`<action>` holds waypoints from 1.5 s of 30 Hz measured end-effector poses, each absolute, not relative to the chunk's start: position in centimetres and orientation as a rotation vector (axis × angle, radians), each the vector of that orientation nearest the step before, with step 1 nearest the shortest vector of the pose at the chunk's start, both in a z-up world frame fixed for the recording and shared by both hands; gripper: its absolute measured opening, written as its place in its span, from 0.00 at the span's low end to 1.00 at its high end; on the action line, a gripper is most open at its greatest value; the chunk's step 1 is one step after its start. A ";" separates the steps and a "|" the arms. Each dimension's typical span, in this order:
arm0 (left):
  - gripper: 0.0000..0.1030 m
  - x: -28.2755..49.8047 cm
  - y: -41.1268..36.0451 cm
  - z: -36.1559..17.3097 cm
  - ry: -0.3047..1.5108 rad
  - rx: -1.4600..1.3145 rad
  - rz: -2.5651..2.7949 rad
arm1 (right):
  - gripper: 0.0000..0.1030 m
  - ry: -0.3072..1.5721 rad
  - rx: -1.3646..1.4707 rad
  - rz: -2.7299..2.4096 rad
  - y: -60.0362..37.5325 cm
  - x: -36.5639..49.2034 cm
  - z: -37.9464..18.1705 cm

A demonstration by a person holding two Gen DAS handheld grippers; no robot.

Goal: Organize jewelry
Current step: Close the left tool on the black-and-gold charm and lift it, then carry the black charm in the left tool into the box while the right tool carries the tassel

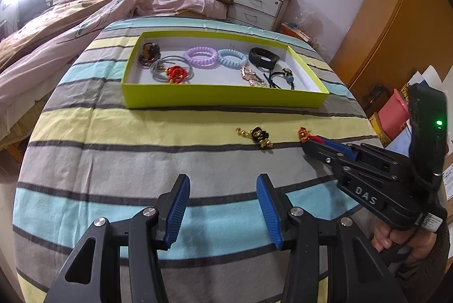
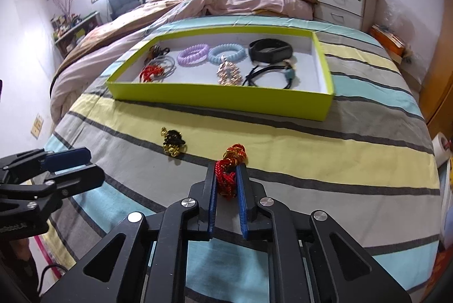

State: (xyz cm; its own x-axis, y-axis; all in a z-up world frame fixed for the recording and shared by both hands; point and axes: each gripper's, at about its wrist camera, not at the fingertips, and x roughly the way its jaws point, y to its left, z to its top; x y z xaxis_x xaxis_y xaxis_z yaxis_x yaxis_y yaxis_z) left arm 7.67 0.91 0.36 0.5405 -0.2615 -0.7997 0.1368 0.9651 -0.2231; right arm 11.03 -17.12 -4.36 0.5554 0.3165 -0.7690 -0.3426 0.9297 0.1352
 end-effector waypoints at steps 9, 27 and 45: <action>0.47 10.0 -2.2 0.0 0.979 -0.096 -0.274 | 0.13 0.861 0.042 0.364 -19.7 10.3 -3.3; 0.47 13.1 -6.8 -1.7 0.991 0.041 -0.184 | 0.13 0.824 0.091 0.355 -22.5 9.8 -2.7; 0.17 12.9 -7.2 -1.7 0.970 0.073 -0.141 | 0.13 0.827 0.135 0.410 -23.0 10.0 -2.9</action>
